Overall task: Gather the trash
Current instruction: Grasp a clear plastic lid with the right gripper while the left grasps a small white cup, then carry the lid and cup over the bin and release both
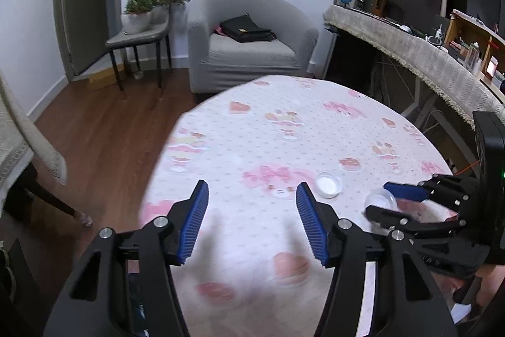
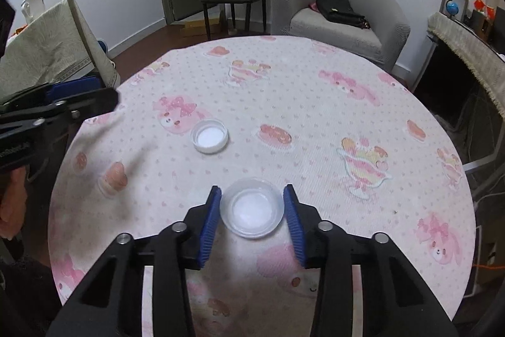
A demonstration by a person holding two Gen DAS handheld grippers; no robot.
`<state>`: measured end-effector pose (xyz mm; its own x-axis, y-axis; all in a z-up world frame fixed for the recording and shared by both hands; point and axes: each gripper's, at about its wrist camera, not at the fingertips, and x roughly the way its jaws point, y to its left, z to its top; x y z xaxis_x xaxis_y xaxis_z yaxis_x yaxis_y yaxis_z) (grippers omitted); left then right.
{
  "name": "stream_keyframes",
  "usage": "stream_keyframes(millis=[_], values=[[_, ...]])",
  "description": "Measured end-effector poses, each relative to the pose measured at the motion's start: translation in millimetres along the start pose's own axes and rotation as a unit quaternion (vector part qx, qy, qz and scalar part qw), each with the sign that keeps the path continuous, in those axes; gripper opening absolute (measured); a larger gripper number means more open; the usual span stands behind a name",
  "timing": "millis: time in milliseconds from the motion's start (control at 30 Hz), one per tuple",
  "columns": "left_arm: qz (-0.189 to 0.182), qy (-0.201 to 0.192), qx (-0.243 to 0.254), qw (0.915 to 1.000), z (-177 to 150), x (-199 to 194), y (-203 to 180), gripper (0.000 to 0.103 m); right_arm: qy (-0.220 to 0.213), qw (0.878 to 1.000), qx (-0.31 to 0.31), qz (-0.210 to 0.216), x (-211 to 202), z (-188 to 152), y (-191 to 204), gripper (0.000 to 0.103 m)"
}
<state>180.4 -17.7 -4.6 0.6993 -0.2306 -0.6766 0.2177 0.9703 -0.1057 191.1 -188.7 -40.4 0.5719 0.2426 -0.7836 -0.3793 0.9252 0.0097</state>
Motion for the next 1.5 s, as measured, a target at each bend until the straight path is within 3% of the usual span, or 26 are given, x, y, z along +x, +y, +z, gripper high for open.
stream_keyframes(millis=[533,767,967,1033,1167,1500], values=[[-0.023,0.041,0.022,0.9987,1,51,-60,0.062,-0.029,0.998,0.047,-0.007,-30,-19,-60,0.040],[-0.016,0.065,0.018,0.9976,4,64,-62,0.049,-0.029,0.998,0.048,0.001,-33,-22,-66,0.040],[-0.002,0.071,0.043,0.9965,3,66,-70,0.045,-0.023,0.999,0.043,0.003,-29,-23,-63,0.040],[0.007,0.070,0.050,0.9962,2,66,-72,0.032,-0.022,0.999,0.041,0.003,-28,-22,-61,0.040],[-0.004,0.069,0.048,0.9965,2,64,-69,0.032,-0.029,0.999,0.040,0.006,-31,-15,-55,0.040],[0.011,0.051,0.038,0.9979,-2,36,-36,0.032,-0.040,0.998,0.036,0.040,-32,3,-24,0.040]])
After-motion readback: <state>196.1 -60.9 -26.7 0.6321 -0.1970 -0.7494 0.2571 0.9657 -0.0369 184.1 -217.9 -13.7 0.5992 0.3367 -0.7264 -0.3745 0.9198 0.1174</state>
